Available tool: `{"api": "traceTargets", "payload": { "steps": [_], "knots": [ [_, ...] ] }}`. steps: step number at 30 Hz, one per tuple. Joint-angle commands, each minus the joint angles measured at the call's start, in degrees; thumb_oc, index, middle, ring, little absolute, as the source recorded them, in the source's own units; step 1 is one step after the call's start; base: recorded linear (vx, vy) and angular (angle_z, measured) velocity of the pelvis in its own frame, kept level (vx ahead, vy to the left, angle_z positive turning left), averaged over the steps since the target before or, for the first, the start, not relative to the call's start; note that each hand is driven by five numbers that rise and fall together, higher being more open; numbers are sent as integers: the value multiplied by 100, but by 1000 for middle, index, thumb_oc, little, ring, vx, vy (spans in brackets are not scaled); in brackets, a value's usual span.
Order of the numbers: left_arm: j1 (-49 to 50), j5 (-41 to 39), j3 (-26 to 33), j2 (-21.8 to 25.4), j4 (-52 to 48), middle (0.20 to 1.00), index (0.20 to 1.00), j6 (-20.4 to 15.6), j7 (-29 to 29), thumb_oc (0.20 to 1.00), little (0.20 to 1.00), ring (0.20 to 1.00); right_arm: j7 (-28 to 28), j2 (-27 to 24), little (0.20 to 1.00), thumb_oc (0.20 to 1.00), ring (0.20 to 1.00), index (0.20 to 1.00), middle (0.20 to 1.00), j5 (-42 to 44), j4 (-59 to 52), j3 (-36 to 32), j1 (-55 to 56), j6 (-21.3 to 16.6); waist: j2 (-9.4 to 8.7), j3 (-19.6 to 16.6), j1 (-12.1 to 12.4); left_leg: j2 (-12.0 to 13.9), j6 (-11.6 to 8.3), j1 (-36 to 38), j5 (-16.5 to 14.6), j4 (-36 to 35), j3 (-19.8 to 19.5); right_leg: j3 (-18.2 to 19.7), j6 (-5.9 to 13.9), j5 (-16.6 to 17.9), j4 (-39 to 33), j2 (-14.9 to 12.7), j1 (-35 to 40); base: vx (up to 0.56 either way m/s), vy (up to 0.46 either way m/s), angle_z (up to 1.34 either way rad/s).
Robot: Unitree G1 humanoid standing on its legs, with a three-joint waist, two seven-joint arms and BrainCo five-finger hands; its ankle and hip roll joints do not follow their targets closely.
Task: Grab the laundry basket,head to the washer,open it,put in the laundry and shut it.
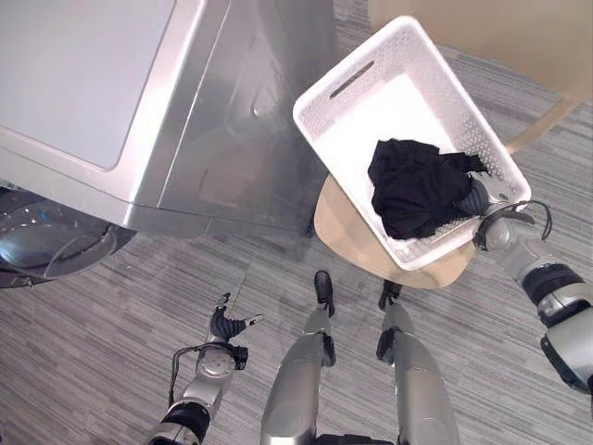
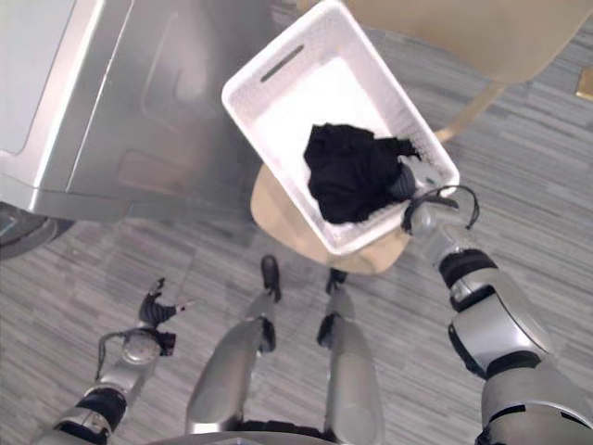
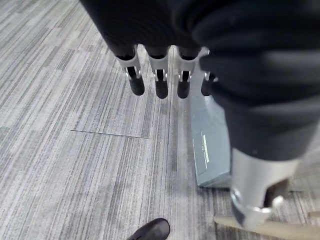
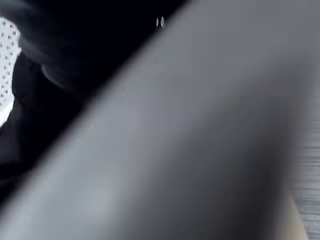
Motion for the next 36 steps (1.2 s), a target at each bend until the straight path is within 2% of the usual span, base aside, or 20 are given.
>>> {"api": "traceTargets", "payload": {
  "steps": [1, 4, 5, 8, 12, 13, 18, 22, 24, 26, 27, 28, 29, 30, 31, 32, 33, 34, 35, 36],
  "knots": [
    [44, -17, -64, 60, 122, 1000, 1000, -1, 2, 1000, 1000, 1000, -317, -283, 200, 200, 200, 200, 200, 135, -414, -227, -117, -74, -65, -347, 61, 39, -262, -55, 308, -38, -149, 167, 546, -1124, 1042, -336, 175, 34, 20, -3],
    [68, 44, 80, 29, 55, 1000, 1000, 70, -23, 1000, 1000, 1000, -193, -455, 200, 200, 200, 200, 200, -48, -1564, -356, 333, -214, -160, -402, -11, 51, -257, 73, 233, -42, -124, 156, 554, -1134, 1014, -336, 301, 29, 3, 3],
    [105, 118, 94, -5, -10, 1000, 1000, 92, -59, 1000, 1000, 1000, -63, -507, 200, 200, 200, 200, 200, 83, -2323, -620, 827, -380, -232, -441, -85, 57, -250, 177, 188, -40, -111, 168, 568, -1137, 994, -335, 412, 27, -6, 3],
    [124, 292, 92, -11, -60, 1000, 1000, 158, -130, 1000, 1000, 1000, 51, -455, 200, 200, 200, 200, 200, 212, -2808, -850, 1246, -505, -296, -537, -123, 59, -242, 323, 138, -50, -73, 170, 595, -1118, 890, -325, 593, 19, 2, 2],
    [390, 566, 230, -82, -85, 1000, 1000, 295, -218, 1000, 1000, 1000, 448, -3, 200, 200, 200, 200, 200, 587, -3730, -1401, 2500, -750, -421, -844, -253, 41, -151, 825, -98, -22, 23, 185, 635, -1173, 789, -343, 1123, 71, 11, -2],
    [390, 566, 226, -80, -87, 1000, 1000, 296, -218, 1000, 1000, 1000, 451, -4, 200, 200, 200, 200, 200, 586, -3740, -1410, 2510, -746, -420, -853, -247, 44, -148, 810, -88, -21, 23, 184, 633, -1151, 770, -338, 1116, 87, 32, -19],
    [777, 765, 423, -94, -287, 1000, 1000, 351, -336, 1000, 1000, 1000, 989, 475, 200, 200, 200, 200, 200, 1499, -4856, -2083, 3612, -1028, -621, -1245, -440, -3, -30, 1373, -423, 128, 153, 286, 720, -1180, 561, -310, 1717, 81, 66, -14],
    [987, 720, 494, -146, -547, 1000, 1000, 353, -397, 1000, 1000, 1000, 1311, 792, 200, 200, 200, 200, 200, 2064, -5429, -2347, 4129, -1114, -709, -1460, -509, -56, 60, 1686, -510, 70, 239, 445, 807, -1086, 579, -296, 1806, 11, 124, -37],
    [901, 675, 437, -96, -763, 1000, 1000, 335, -401, 1000, 1000, 1000, 1435, 1120, 200, 200, 200, 200, 200, 2377, -5541, -2237, 4186, -1171, -709, -1360, -511, 8, 126, 1724, -430, 20, 248, 626, 869, -1153, 1221, -255, 1600, -225, 93, -45],
    [818, 689, 360, -14, -1000, 1000, 1000, 299, -415, 1000, 1000, 1000, 1472, 1223, 200, 200, 200, 200, 200, 2461, -5584, -2148, 4185, -1234, -672, -1282, -484, 72, 162, 1652, -329, 72, 165, 895, 829, -1479, 1880, -93, 1563, -229, 28, -32],
    [817, 689, 361, -13, -1002, 1000, 1000, 300, -416, 1000, 1000, 1000, 1472, 1223, 200, 200, 200, 200, 200, 2461, -5584, -2149, 4183, -1234, -668, -1295, -477, 81, 160, 1630, -322, 75, 171, 899, 824, -1461, 1869, -83, 1544, -321, -29, -8],
    [777, 657, 308, 58, -1267, 1000, 1000, 254, -435, 1000, 1000, 1000, 1477, 1229, 200, 200, 200, 200, 200, 2373, -5607, -2128, 4193, -1241, -658, -1315, -423, 108, 180, 1475, -169, 137, 58, 1106, 739, -1751, 2572, 105, 1715, -234, -38, 9],
    [777, 657, 308, 58, -1269, 1000, 1000, 256, -435, 1000, 1000, 1000, 1477, 1229, 200, 200, 200, 200, 200, 2373, -5606, -2129, 4191, -1242, -652, -1327, -417, 119, 178, 1455, -163, 141, 61, 1109, 734, -1737, 2567, 116, 1696, -401, -115, 45],
    [838, 680, 251, 179, -1593, 1000, 1000, 207, -451, 1000, 1000, 1000, 1468, 1229, 200, 200, 200, 200, 200, 2239, -5655, -2130, 4198, -1207, -704, -1432, -315, 86, 165, 1237, -25, 150, -78, 1315, 679, -1867, 3010, 293, 1928, -181, -82, 56],
    [840, 680, 252, 180, -1597, 1000, 1000, 210, -452, 1000, 1000, 1000, 1468, 1229, 200, 200, 200, 200, 200, 2238, -5655, -2130, 4198, -1207, -691, -1446, -307, 106, 161, 1216, -18, 154, -76, 1317, 674, -1846, 2997, 312, 1911, -367, -204, 55],
    [881, 677, 165, 289, -2014, 1000, 1000, 164, -531, 1000, 1000, 1000, 1451, 1171, 200, 200, 200, 200, 200, 2143, -5643, -2087, 4100, -1165, -789, -1476, -120, 77, 94, 913, 138, 147, -240, 1431, 508, -2175, 2684, 378, 2310, -201, -126, 39],
    [880, 677, 166, 289, -2017, 1000, 1000, 166, -532, 1000, 1000, 1000, 1451, 1171, 200, 200, 200, 200, 200, 2143, -5640, -2087, 4097, -1166, -769, -1482, -115, 102, 89, 899, 146, 150, -244, 1430, 501, -2146, 2657, 404, 2307, -455, -290, 51],
    [935, 773, 85, 406, -2334, 1000, 1000, 130, -611, 1000, 1000, 1000, 1380, 1165, 200, 200, 200, 200, 200, 2195, -5569, -2085, 3914, -1109, -795, -1518, 109, 208, -170, 479, 488, 133, -365, 1375, 260, -2582, 1739, 600, 2704, -422, -262, 56],
    [929, 718, 42, 413, -2435, 1000, 1000, 134, -678, 1000, 1000, 1000, 1309, 1156, 200, 200, 200, 200, 200, 2279, -5509, -2086, 3832, -1123, -767, -1513, 187, 269, -304, 283, 657, 83, -383, 1362, 196, -2615, 1345, 722, 2752, -560, -331, 55],
    [943, 745, 21, 435, -2564, 1000, 1000, 115, -738, 1000, 1000, 1000, 1266, 1107, 200, 200, 200, 200, 200, 2304, -5443, -2124, 3760, -1100, -727, -1499, 181, 305, -385, 131, 666, -5, -413, 1327, 175, -2502, 1026, 839, 2739, -301, -165, 26]
  ]
}}
